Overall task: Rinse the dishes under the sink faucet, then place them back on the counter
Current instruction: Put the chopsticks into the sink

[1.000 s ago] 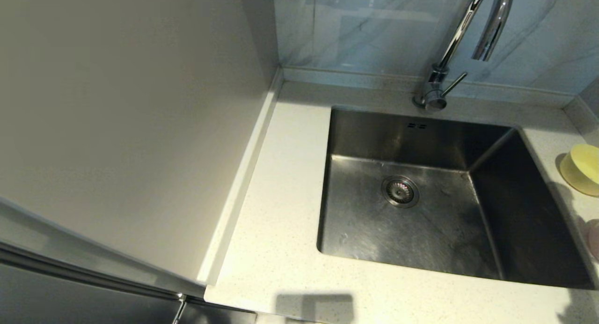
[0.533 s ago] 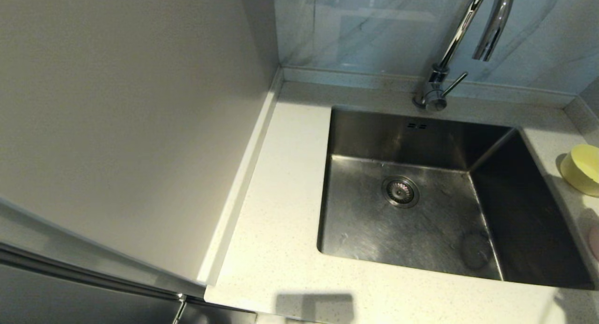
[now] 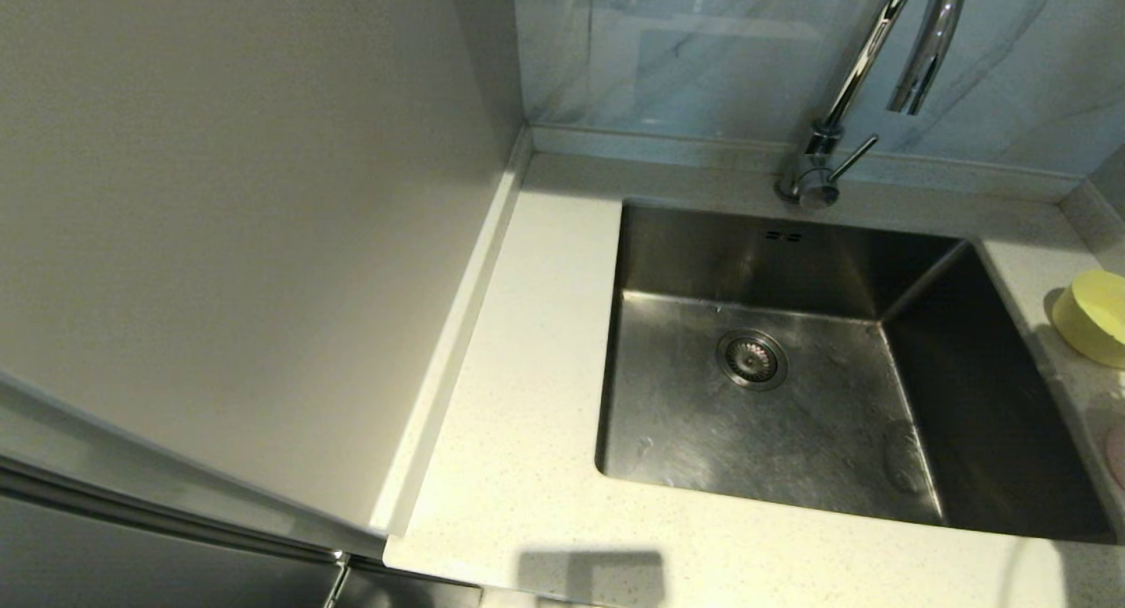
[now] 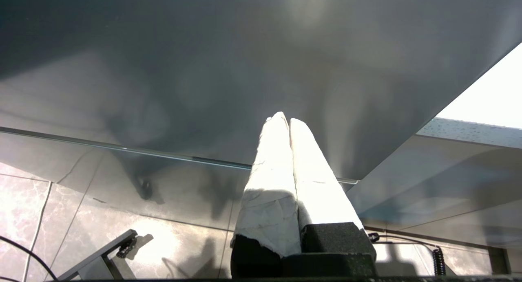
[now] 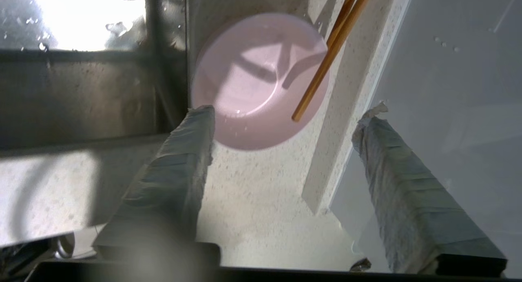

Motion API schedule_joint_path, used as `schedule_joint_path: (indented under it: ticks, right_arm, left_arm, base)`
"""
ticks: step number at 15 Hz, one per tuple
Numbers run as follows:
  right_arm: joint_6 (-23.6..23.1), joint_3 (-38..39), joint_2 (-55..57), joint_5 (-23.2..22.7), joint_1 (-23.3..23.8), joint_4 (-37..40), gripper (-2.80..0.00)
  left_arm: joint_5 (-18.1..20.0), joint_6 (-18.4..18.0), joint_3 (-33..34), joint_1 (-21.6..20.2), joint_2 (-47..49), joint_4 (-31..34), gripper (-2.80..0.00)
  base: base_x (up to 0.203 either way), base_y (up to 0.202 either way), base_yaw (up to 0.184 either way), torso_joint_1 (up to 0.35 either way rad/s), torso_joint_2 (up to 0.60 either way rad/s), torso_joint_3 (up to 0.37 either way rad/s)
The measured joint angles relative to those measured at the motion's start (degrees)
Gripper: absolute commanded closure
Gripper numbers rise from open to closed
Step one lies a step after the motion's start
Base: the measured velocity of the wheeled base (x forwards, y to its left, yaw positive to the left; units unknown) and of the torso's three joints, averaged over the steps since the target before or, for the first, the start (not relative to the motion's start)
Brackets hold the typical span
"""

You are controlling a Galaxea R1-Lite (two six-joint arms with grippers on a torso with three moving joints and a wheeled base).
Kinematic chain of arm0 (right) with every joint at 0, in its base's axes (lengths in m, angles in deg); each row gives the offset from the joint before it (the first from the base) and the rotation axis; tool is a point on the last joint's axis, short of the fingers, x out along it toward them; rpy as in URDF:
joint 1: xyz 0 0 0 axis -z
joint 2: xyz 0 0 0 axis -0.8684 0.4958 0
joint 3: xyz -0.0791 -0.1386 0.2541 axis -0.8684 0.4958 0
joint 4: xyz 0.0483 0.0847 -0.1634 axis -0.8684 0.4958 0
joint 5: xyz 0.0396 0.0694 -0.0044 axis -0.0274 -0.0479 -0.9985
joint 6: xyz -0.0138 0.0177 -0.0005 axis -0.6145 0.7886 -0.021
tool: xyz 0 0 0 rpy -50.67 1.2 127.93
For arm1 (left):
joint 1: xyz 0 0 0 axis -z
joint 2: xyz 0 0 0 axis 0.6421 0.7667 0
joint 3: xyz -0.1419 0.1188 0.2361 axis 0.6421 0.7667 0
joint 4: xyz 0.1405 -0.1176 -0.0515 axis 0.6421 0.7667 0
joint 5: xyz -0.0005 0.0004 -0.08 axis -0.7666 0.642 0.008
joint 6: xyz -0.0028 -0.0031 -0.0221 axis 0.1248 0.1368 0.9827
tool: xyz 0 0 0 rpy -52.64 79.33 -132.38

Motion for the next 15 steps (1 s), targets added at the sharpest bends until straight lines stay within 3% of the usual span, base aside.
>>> schedule_joint_path:
  ticks: [4,11,15]
  right_arm:
    - [0.2,2.7,1.5,0.0,0.5,-5.4,-2.8]
    - [5.6,2.5,4.5,0.9,0.5,-8.1,-2.8]
    - [5.7,4.0,5.9,4.3,0.4,-16.9,-2.8]
  left_arm:
    - [0.0,0.0,0.0,0.0,0.0,0.0,0.0]
    - [0.0,0.0,0.0,0.0,0.0,0.0,0.0]
    - [0.0,0.0,0.0,0.0,0.0,0.0,0.0]
  base:
    - [0.0,0.0,0.0,0.0,0.0,0.0]
    - [0.0,0.0,0.0,0.0,0.0,0.0]
    - [0.0,0.0,0.0,0.0,0.0,0.0]
